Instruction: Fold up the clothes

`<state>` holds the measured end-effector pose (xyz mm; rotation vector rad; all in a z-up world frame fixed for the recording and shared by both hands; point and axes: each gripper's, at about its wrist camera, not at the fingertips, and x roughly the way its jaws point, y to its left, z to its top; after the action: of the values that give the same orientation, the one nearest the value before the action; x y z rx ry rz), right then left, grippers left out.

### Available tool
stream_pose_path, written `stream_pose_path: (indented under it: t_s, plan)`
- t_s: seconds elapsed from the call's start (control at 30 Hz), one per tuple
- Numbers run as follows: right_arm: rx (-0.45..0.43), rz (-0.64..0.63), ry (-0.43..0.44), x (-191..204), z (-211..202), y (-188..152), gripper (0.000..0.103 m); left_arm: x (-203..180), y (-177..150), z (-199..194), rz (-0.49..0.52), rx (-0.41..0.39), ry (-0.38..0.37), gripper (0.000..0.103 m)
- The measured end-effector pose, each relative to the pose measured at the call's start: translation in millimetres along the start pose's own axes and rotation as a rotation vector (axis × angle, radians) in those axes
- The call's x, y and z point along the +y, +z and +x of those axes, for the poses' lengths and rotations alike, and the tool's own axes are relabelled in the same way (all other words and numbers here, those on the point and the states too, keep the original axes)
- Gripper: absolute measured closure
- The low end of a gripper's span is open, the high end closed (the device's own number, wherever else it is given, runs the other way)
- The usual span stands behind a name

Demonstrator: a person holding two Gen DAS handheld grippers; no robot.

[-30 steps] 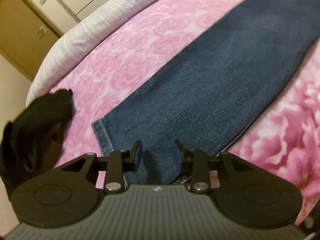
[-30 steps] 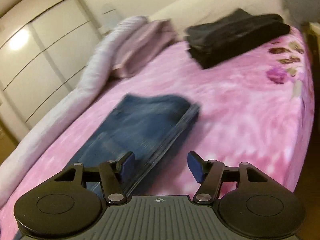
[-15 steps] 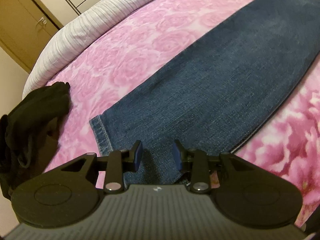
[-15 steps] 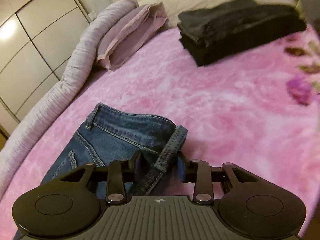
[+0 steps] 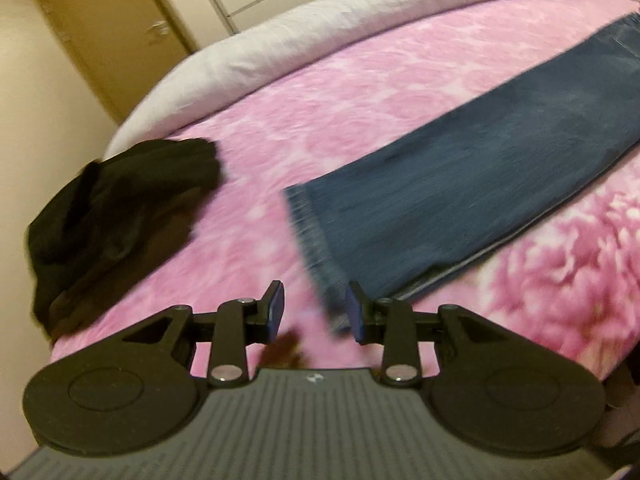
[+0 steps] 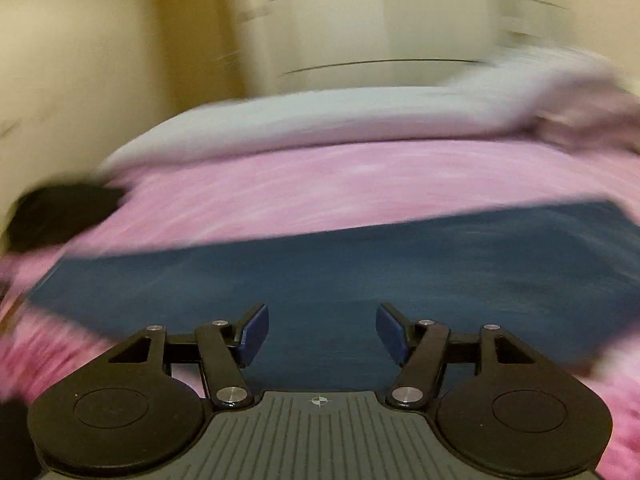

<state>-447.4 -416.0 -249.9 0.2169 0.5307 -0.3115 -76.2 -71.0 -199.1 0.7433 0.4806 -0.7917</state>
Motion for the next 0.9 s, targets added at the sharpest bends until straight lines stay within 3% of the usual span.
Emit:
stream_pose_path:
  t_s: [0.2, 0.4, 0.63, 0.9]
  plan:
    - [0.002, -0.418, 0.225, 147, 50, 8, 0.040, 19, -35, -29, -0.088, -0.016, 0.042, 0.067]
    - [0.089, -0.652, 0.275, 235, 100, 4, 0.040, 9, -48, -33, -0.113, -0.012, 0.006, 0.065]
    - [0.187, -0.603, 0.237, 264, 122, -6, 0.040, -4, -50, -25, -0.237, 0.009, -0.037, 0.060]
    - [0.229, -0.535, 0.221, 252, 118, -5, 0.040, -25, -48, -23, -0.236, 0.031, -0.063, 0.057]
